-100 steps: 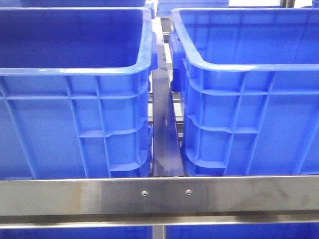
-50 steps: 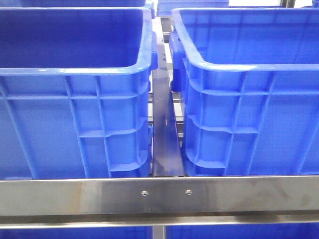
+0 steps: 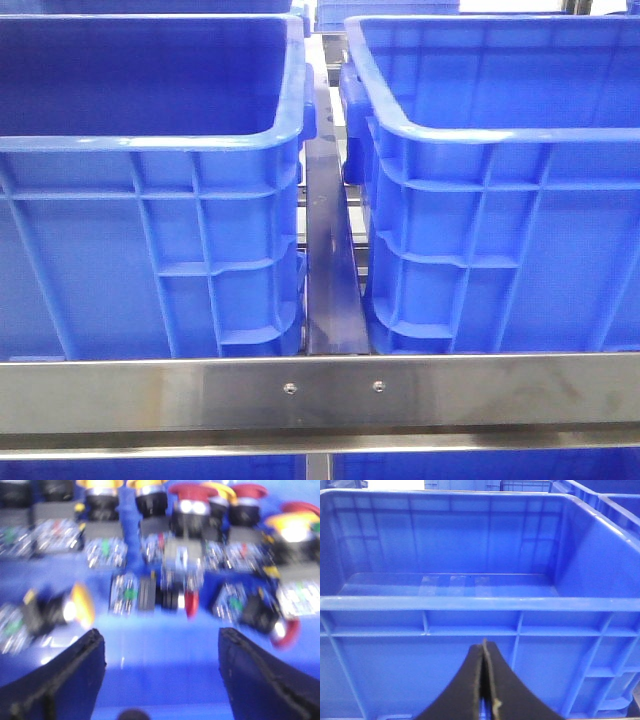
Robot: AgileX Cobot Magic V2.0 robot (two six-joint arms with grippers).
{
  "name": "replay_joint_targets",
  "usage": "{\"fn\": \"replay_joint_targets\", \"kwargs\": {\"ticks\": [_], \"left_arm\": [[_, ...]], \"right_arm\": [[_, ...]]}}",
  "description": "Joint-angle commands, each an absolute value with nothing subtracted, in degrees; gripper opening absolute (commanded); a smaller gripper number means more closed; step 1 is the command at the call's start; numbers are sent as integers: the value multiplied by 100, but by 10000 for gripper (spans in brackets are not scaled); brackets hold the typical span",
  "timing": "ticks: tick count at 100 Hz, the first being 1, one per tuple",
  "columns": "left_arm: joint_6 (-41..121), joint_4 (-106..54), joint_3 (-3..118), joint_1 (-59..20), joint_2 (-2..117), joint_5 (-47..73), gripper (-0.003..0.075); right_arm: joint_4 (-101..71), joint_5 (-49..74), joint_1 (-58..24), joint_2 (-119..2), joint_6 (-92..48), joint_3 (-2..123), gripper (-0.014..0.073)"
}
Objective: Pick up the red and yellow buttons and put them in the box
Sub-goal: 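Grasp a red push button with the left gripper and lift it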
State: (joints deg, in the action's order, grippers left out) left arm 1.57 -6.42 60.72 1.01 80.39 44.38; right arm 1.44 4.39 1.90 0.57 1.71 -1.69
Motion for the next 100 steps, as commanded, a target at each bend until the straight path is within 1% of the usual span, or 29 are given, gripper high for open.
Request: {"fn": "replay_joint_targets", "kwargs": {"ticks": [1, 20, 41, 88, 100], "left_arm": [[129, -796, 6495, 114, 8228, 4288, 463], [706, -1331, 7044, 114, 8837, 4583, 463], [730, -1369, 7388, 114, 9319, 4652, 463], [1016, -1611, 7439, 114, 9844, 4519, 463], [1016, -1611, 7488, 114, 9844, 4427, 441]], "right_arm": [[206, -59, 202, 194, 139, -73, -71], [206, -59, 202, 194, 139, -73, -71], [206, -59, 202, 194, 139, -73, -71], [206, -59, 202, 194, 139, -73, -71], [206, -59, 202, 194, 139, -73, -71]]}}
